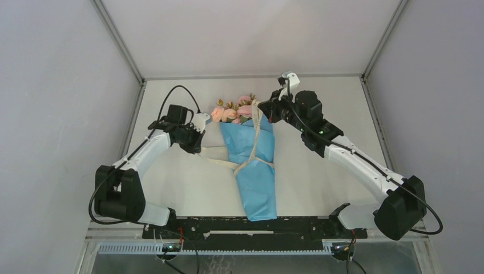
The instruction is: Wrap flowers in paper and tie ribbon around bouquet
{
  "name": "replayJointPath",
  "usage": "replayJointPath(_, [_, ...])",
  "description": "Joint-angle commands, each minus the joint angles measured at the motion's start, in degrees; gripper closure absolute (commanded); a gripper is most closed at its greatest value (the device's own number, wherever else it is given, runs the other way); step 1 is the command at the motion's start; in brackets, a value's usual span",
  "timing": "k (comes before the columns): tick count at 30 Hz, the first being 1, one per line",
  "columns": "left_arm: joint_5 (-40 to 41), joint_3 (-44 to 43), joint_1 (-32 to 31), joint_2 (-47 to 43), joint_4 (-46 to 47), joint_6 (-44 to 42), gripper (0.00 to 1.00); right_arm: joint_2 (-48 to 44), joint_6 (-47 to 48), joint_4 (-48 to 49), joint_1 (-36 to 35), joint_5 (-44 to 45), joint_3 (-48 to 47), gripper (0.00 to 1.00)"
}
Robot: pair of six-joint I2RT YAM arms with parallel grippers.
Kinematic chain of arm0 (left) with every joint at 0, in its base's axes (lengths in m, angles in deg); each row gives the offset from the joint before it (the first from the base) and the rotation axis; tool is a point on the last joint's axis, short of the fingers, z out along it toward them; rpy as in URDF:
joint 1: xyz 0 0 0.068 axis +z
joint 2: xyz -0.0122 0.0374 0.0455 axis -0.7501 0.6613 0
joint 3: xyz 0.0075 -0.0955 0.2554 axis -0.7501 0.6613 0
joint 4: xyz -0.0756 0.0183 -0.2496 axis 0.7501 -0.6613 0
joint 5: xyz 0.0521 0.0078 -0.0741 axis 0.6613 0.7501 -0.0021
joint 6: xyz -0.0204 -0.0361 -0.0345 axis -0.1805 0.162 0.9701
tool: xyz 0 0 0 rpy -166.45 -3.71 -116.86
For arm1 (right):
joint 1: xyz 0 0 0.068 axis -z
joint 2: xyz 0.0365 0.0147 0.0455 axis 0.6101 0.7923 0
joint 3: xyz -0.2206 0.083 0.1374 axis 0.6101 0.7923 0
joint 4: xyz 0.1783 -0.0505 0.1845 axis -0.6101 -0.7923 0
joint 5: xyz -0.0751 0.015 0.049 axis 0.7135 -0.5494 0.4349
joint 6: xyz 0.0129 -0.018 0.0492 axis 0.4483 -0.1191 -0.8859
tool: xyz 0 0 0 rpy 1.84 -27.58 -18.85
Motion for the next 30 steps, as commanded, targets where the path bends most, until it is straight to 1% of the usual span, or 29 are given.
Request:
replayJointPath(1, [0.55, 0.77, -1.02, -1.81, -0.76, -2.32, 1.0, 0.15, -2.85, 4.29, 1.38, -1.69, -2.7, 1.0])
replayJointPath(5, [1.2, 0.15, -1.47, -1.78, -1.35, -2.58, 1.0, 0.95, -3.12, 4.39, 2.22, -2.02, -2.78, 1.0])
replayJointPath(8, [1.12, -0.35, -2.33, -1.52, -1.67, -2.5, 1.0, 1.65, -2.55, 5.11, 1.57, -3.71, -3.67, 1.0])
replayJointPath(12, [-1.41, -2.01, -4.1, -0.2, -2.41, -2.01, 1.0, 2.32, 0.27, 6.41, -1.7, -4.09, -7.35, 1.0])
replayJointPath(15, [-3.01, -3.65, -4.37, 1.07, -2.37, -1.13, 1.0, 1.72, 0.48, 7.48, -3.08, -4.07, -9.76, 1.0])
replayJointPath(18, [-4.19, -4.85, -4.99, 2.27, -2.63, -0.83, 1.0, 0.92, 0.28, 8.81, -4.75, -4.16, -10.2, 1.0])
replayJointPath(22, [-7.76, -6.22, -7.16, 3.69, -3.97, -0.52, 1.0, 0.54, 1.24, 8.73, -7.63, -3.39, -10.21, 1.0])
replayJointPath(25, [-8.03, -6.75, -8.35, 4.92, -4.37, -0.52, 1.0, 0.19, 1.01, 7.89, -7.82, -2.62, -10.21, 1.0])
replayJointPath(30, [-5.51, -4.89, -8.38, 5.54, -3.61, -0.72, 1.0, 0.43, 0.43, 5.32, -6.01, -0.91, -10.15, 1.0])
